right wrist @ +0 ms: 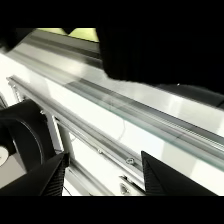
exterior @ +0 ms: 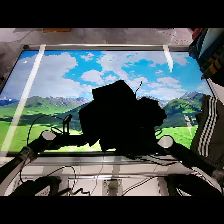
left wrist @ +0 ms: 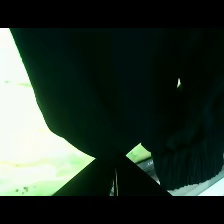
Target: Fold the clothes and pants, and hang the long-sleeved shirts on hangers.
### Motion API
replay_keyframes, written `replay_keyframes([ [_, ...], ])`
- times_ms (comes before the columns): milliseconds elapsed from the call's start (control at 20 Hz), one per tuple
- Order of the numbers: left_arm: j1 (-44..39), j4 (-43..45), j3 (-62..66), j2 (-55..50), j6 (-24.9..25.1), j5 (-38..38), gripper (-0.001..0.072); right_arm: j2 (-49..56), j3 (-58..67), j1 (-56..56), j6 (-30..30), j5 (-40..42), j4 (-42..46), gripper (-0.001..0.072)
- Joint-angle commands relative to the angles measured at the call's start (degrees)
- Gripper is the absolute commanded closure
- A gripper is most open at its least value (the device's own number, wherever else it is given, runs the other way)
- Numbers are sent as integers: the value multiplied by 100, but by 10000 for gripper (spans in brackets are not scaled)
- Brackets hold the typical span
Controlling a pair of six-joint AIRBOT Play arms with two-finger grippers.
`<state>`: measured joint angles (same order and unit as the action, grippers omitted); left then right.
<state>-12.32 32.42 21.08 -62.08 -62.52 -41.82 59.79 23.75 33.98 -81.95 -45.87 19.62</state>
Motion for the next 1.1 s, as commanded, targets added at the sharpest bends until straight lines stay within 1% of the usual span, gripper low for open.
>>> replay_keyframes([
  [0, -90, 2, 7, 4, 2, 7, 697, 927, 404, 393, 223, 212, -616, 186],
  [150, -90, 2, 7, 4, 0, 4, 697, 1419, 896, 385, 175, 348, -575, 185],
  [350, -90, 2, 7, 4, 0, 4, 697, 1989, 1189, 387, -315, 299, -568, 187],
  [500, -90, 0, 11, 4, 0, 4, 697, 2153, 1366, 387, -315, 422, -573, 209],
  [600, -90, 0, 39, 4, 0, 7, 696, 2188, 1486, 387, -330, 721, -557, 237],
  [700, -90, -50, 57, 4, 0, 7, 697, 2212, 1574, 387, -400, 911, -533, 335],
  [800, -90, -127, 72, 4, 0, 24, 697, 2210, 1635, 387, -398, 1016, -535, 349],
  [850, -90, -125, 83, 4, 2, 52, 697, 2210, 1676, 387, -396, 1075, -507, 417],
  [900, -90, -125, 83, 4, 0, 74, 697, 2210, 1731, 387, -396, 1163, -468, 535],
  [950, -83, -125, 83, 4, 0, 72, 697, 2210, 1790, 387, -393, 1252, -426, 591],
  [1000, -81, -125, 83, 4, 0, 72, 697, 2210, 1860, 387, -393, 1338, -417, 593],
  [1050, -81, -125, 83, 4, 0, 72, 697, 2199, 1921, 387, -391, 1449, -411, 656],
])
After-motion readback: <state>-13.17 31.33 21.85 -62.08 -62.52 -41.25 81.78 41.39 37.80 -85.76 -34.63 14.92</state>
